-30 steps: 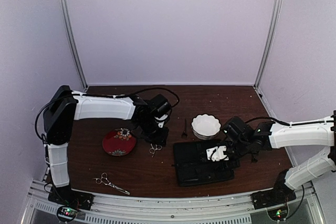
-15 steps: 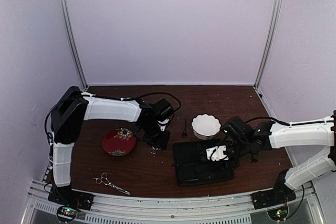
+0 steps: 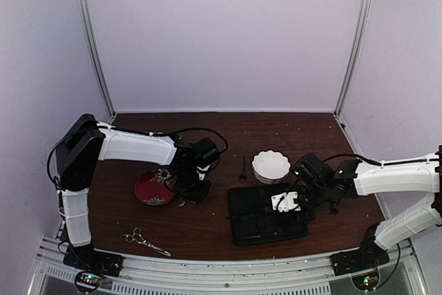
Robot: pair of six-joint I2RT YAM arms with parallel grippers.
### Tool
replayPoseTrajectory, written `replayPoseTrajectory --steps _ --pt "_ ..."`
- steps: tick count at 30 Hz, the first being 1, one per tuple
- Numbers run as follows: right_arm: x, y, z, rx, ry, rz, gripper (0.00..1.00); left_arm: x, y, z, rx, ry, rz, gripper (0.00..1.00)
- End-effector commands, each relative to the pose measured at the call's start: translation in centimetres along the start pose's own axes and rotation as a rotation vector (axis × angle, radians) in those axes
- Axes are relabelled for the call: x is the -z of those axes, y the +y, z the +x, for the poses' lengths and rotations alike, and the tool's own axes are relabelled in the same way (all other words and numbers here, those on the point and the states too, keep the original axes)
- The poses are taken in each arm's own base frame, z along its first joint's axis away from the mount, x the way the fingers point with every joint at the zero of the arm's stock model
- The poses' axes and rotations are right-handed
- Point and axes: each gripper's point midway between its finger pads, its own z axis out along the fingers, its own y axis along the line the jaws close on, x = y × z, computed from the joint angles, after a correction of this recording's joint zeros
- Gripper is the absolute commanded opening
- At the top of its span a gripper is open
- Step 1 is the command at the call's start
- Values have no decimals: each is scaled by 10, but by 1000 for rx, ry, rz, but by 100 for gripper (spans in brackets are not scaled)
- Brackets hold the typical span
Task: Sort the hair-cutting tools
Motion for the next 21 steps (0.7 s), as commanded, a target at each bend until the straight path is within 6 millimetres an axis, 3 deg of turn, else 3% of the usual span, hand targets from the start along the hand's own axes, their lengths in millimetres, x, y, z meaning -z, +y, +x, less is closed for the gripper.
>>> replayPoseTrajectory --steps 1,7,10,15,21 --pt "0 -2 -3 2 0 10 59 -5 19 13 -25 26 -84 19" --pt "3 -4 -6 -6 -12 19 59 0 31 21 -66 26 -138 0" --pt "5 -5 -8 -16 -18 22 59 12 33 17 -110 -1 -156 0" --pt "26 -18 -15 -58 -56 68 58 50 21 3 -271 -83 -121 0" --pt "66 -62 -11 -226 -156 187 61 98 -11 -7 -547 -177 -34 0"
